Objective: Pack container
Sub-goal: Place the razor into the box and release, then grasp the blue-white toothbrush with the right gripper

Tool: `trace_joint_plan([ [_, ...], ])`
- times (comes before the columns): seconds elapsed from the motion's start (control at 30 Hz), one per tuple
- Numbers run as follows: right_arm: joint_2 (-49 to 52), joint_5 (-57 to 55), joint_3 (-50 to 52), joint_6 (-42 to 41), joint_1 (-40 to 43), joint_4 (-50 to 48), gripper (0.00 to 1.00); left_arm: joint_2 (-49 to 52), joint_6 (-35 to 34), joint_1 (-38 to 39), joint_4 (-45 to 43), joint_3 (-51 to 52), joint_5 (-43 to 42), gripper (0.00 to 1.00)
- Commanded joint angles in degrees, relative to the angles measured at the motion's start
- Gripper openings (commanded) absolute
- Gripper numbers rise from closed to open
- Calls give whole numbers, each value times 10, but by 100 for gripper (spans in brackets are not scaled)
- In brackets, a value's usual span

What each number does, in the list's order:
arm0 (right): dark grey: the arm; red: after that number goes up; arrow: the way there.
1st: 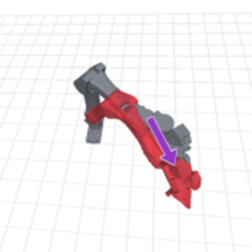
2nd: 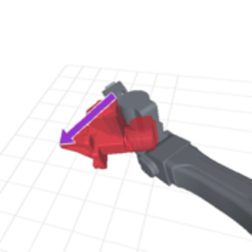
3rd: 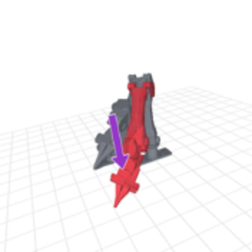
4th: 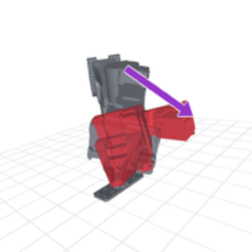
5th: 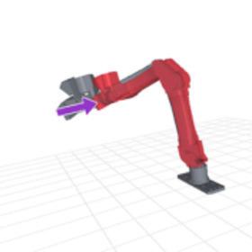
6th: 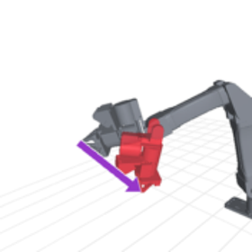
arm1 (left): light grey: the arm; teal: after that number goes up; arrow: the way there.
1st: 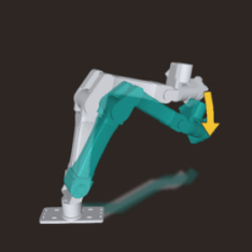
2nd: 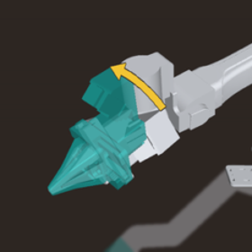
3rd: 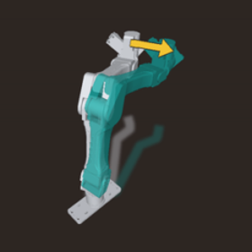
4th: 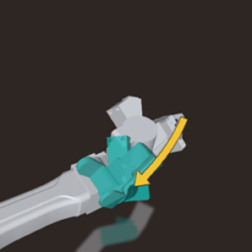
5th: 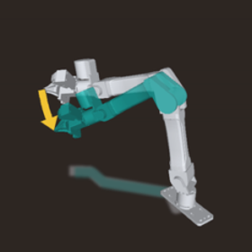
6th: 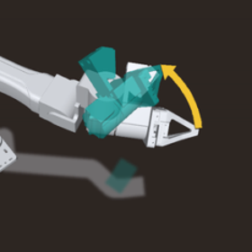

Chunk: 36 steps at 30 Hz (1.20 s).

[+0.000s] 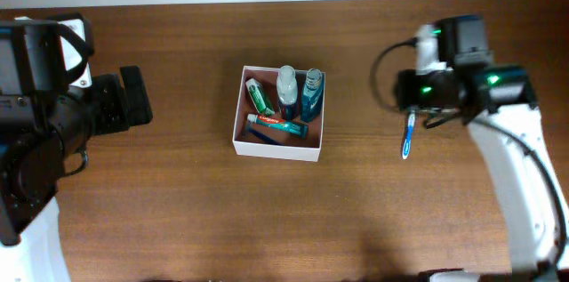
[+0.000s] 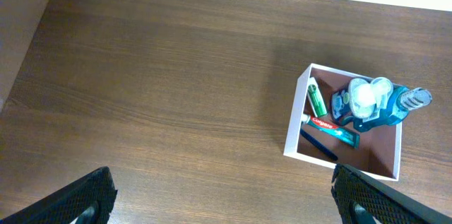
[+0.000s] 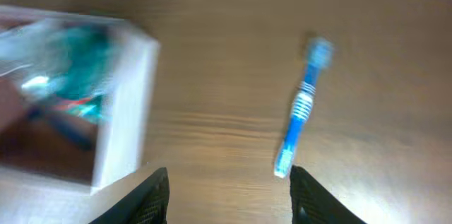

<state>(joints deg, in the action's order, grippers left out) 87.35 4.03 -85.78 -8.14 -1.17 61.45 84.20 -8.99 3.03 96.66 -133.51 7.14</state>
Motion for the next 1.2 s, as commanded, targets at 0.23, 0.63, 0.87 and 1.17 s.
trace_joint_plan([
  [0.23,176,0,71,-64,113,-75,44,-7,1,-2,0,-4,4,100],
  [0.63,295,-2,71,-64,87,-154,34,-7,1,-2,0,-4,4,99],
  [0.87,318,-23,71,-66,86,-165,18,-7,1,-2,0,-4,4,99],
  [1.17,269,-26,53,-65,78,-95,4,-7,1,-2,0,-4,4,99],
])
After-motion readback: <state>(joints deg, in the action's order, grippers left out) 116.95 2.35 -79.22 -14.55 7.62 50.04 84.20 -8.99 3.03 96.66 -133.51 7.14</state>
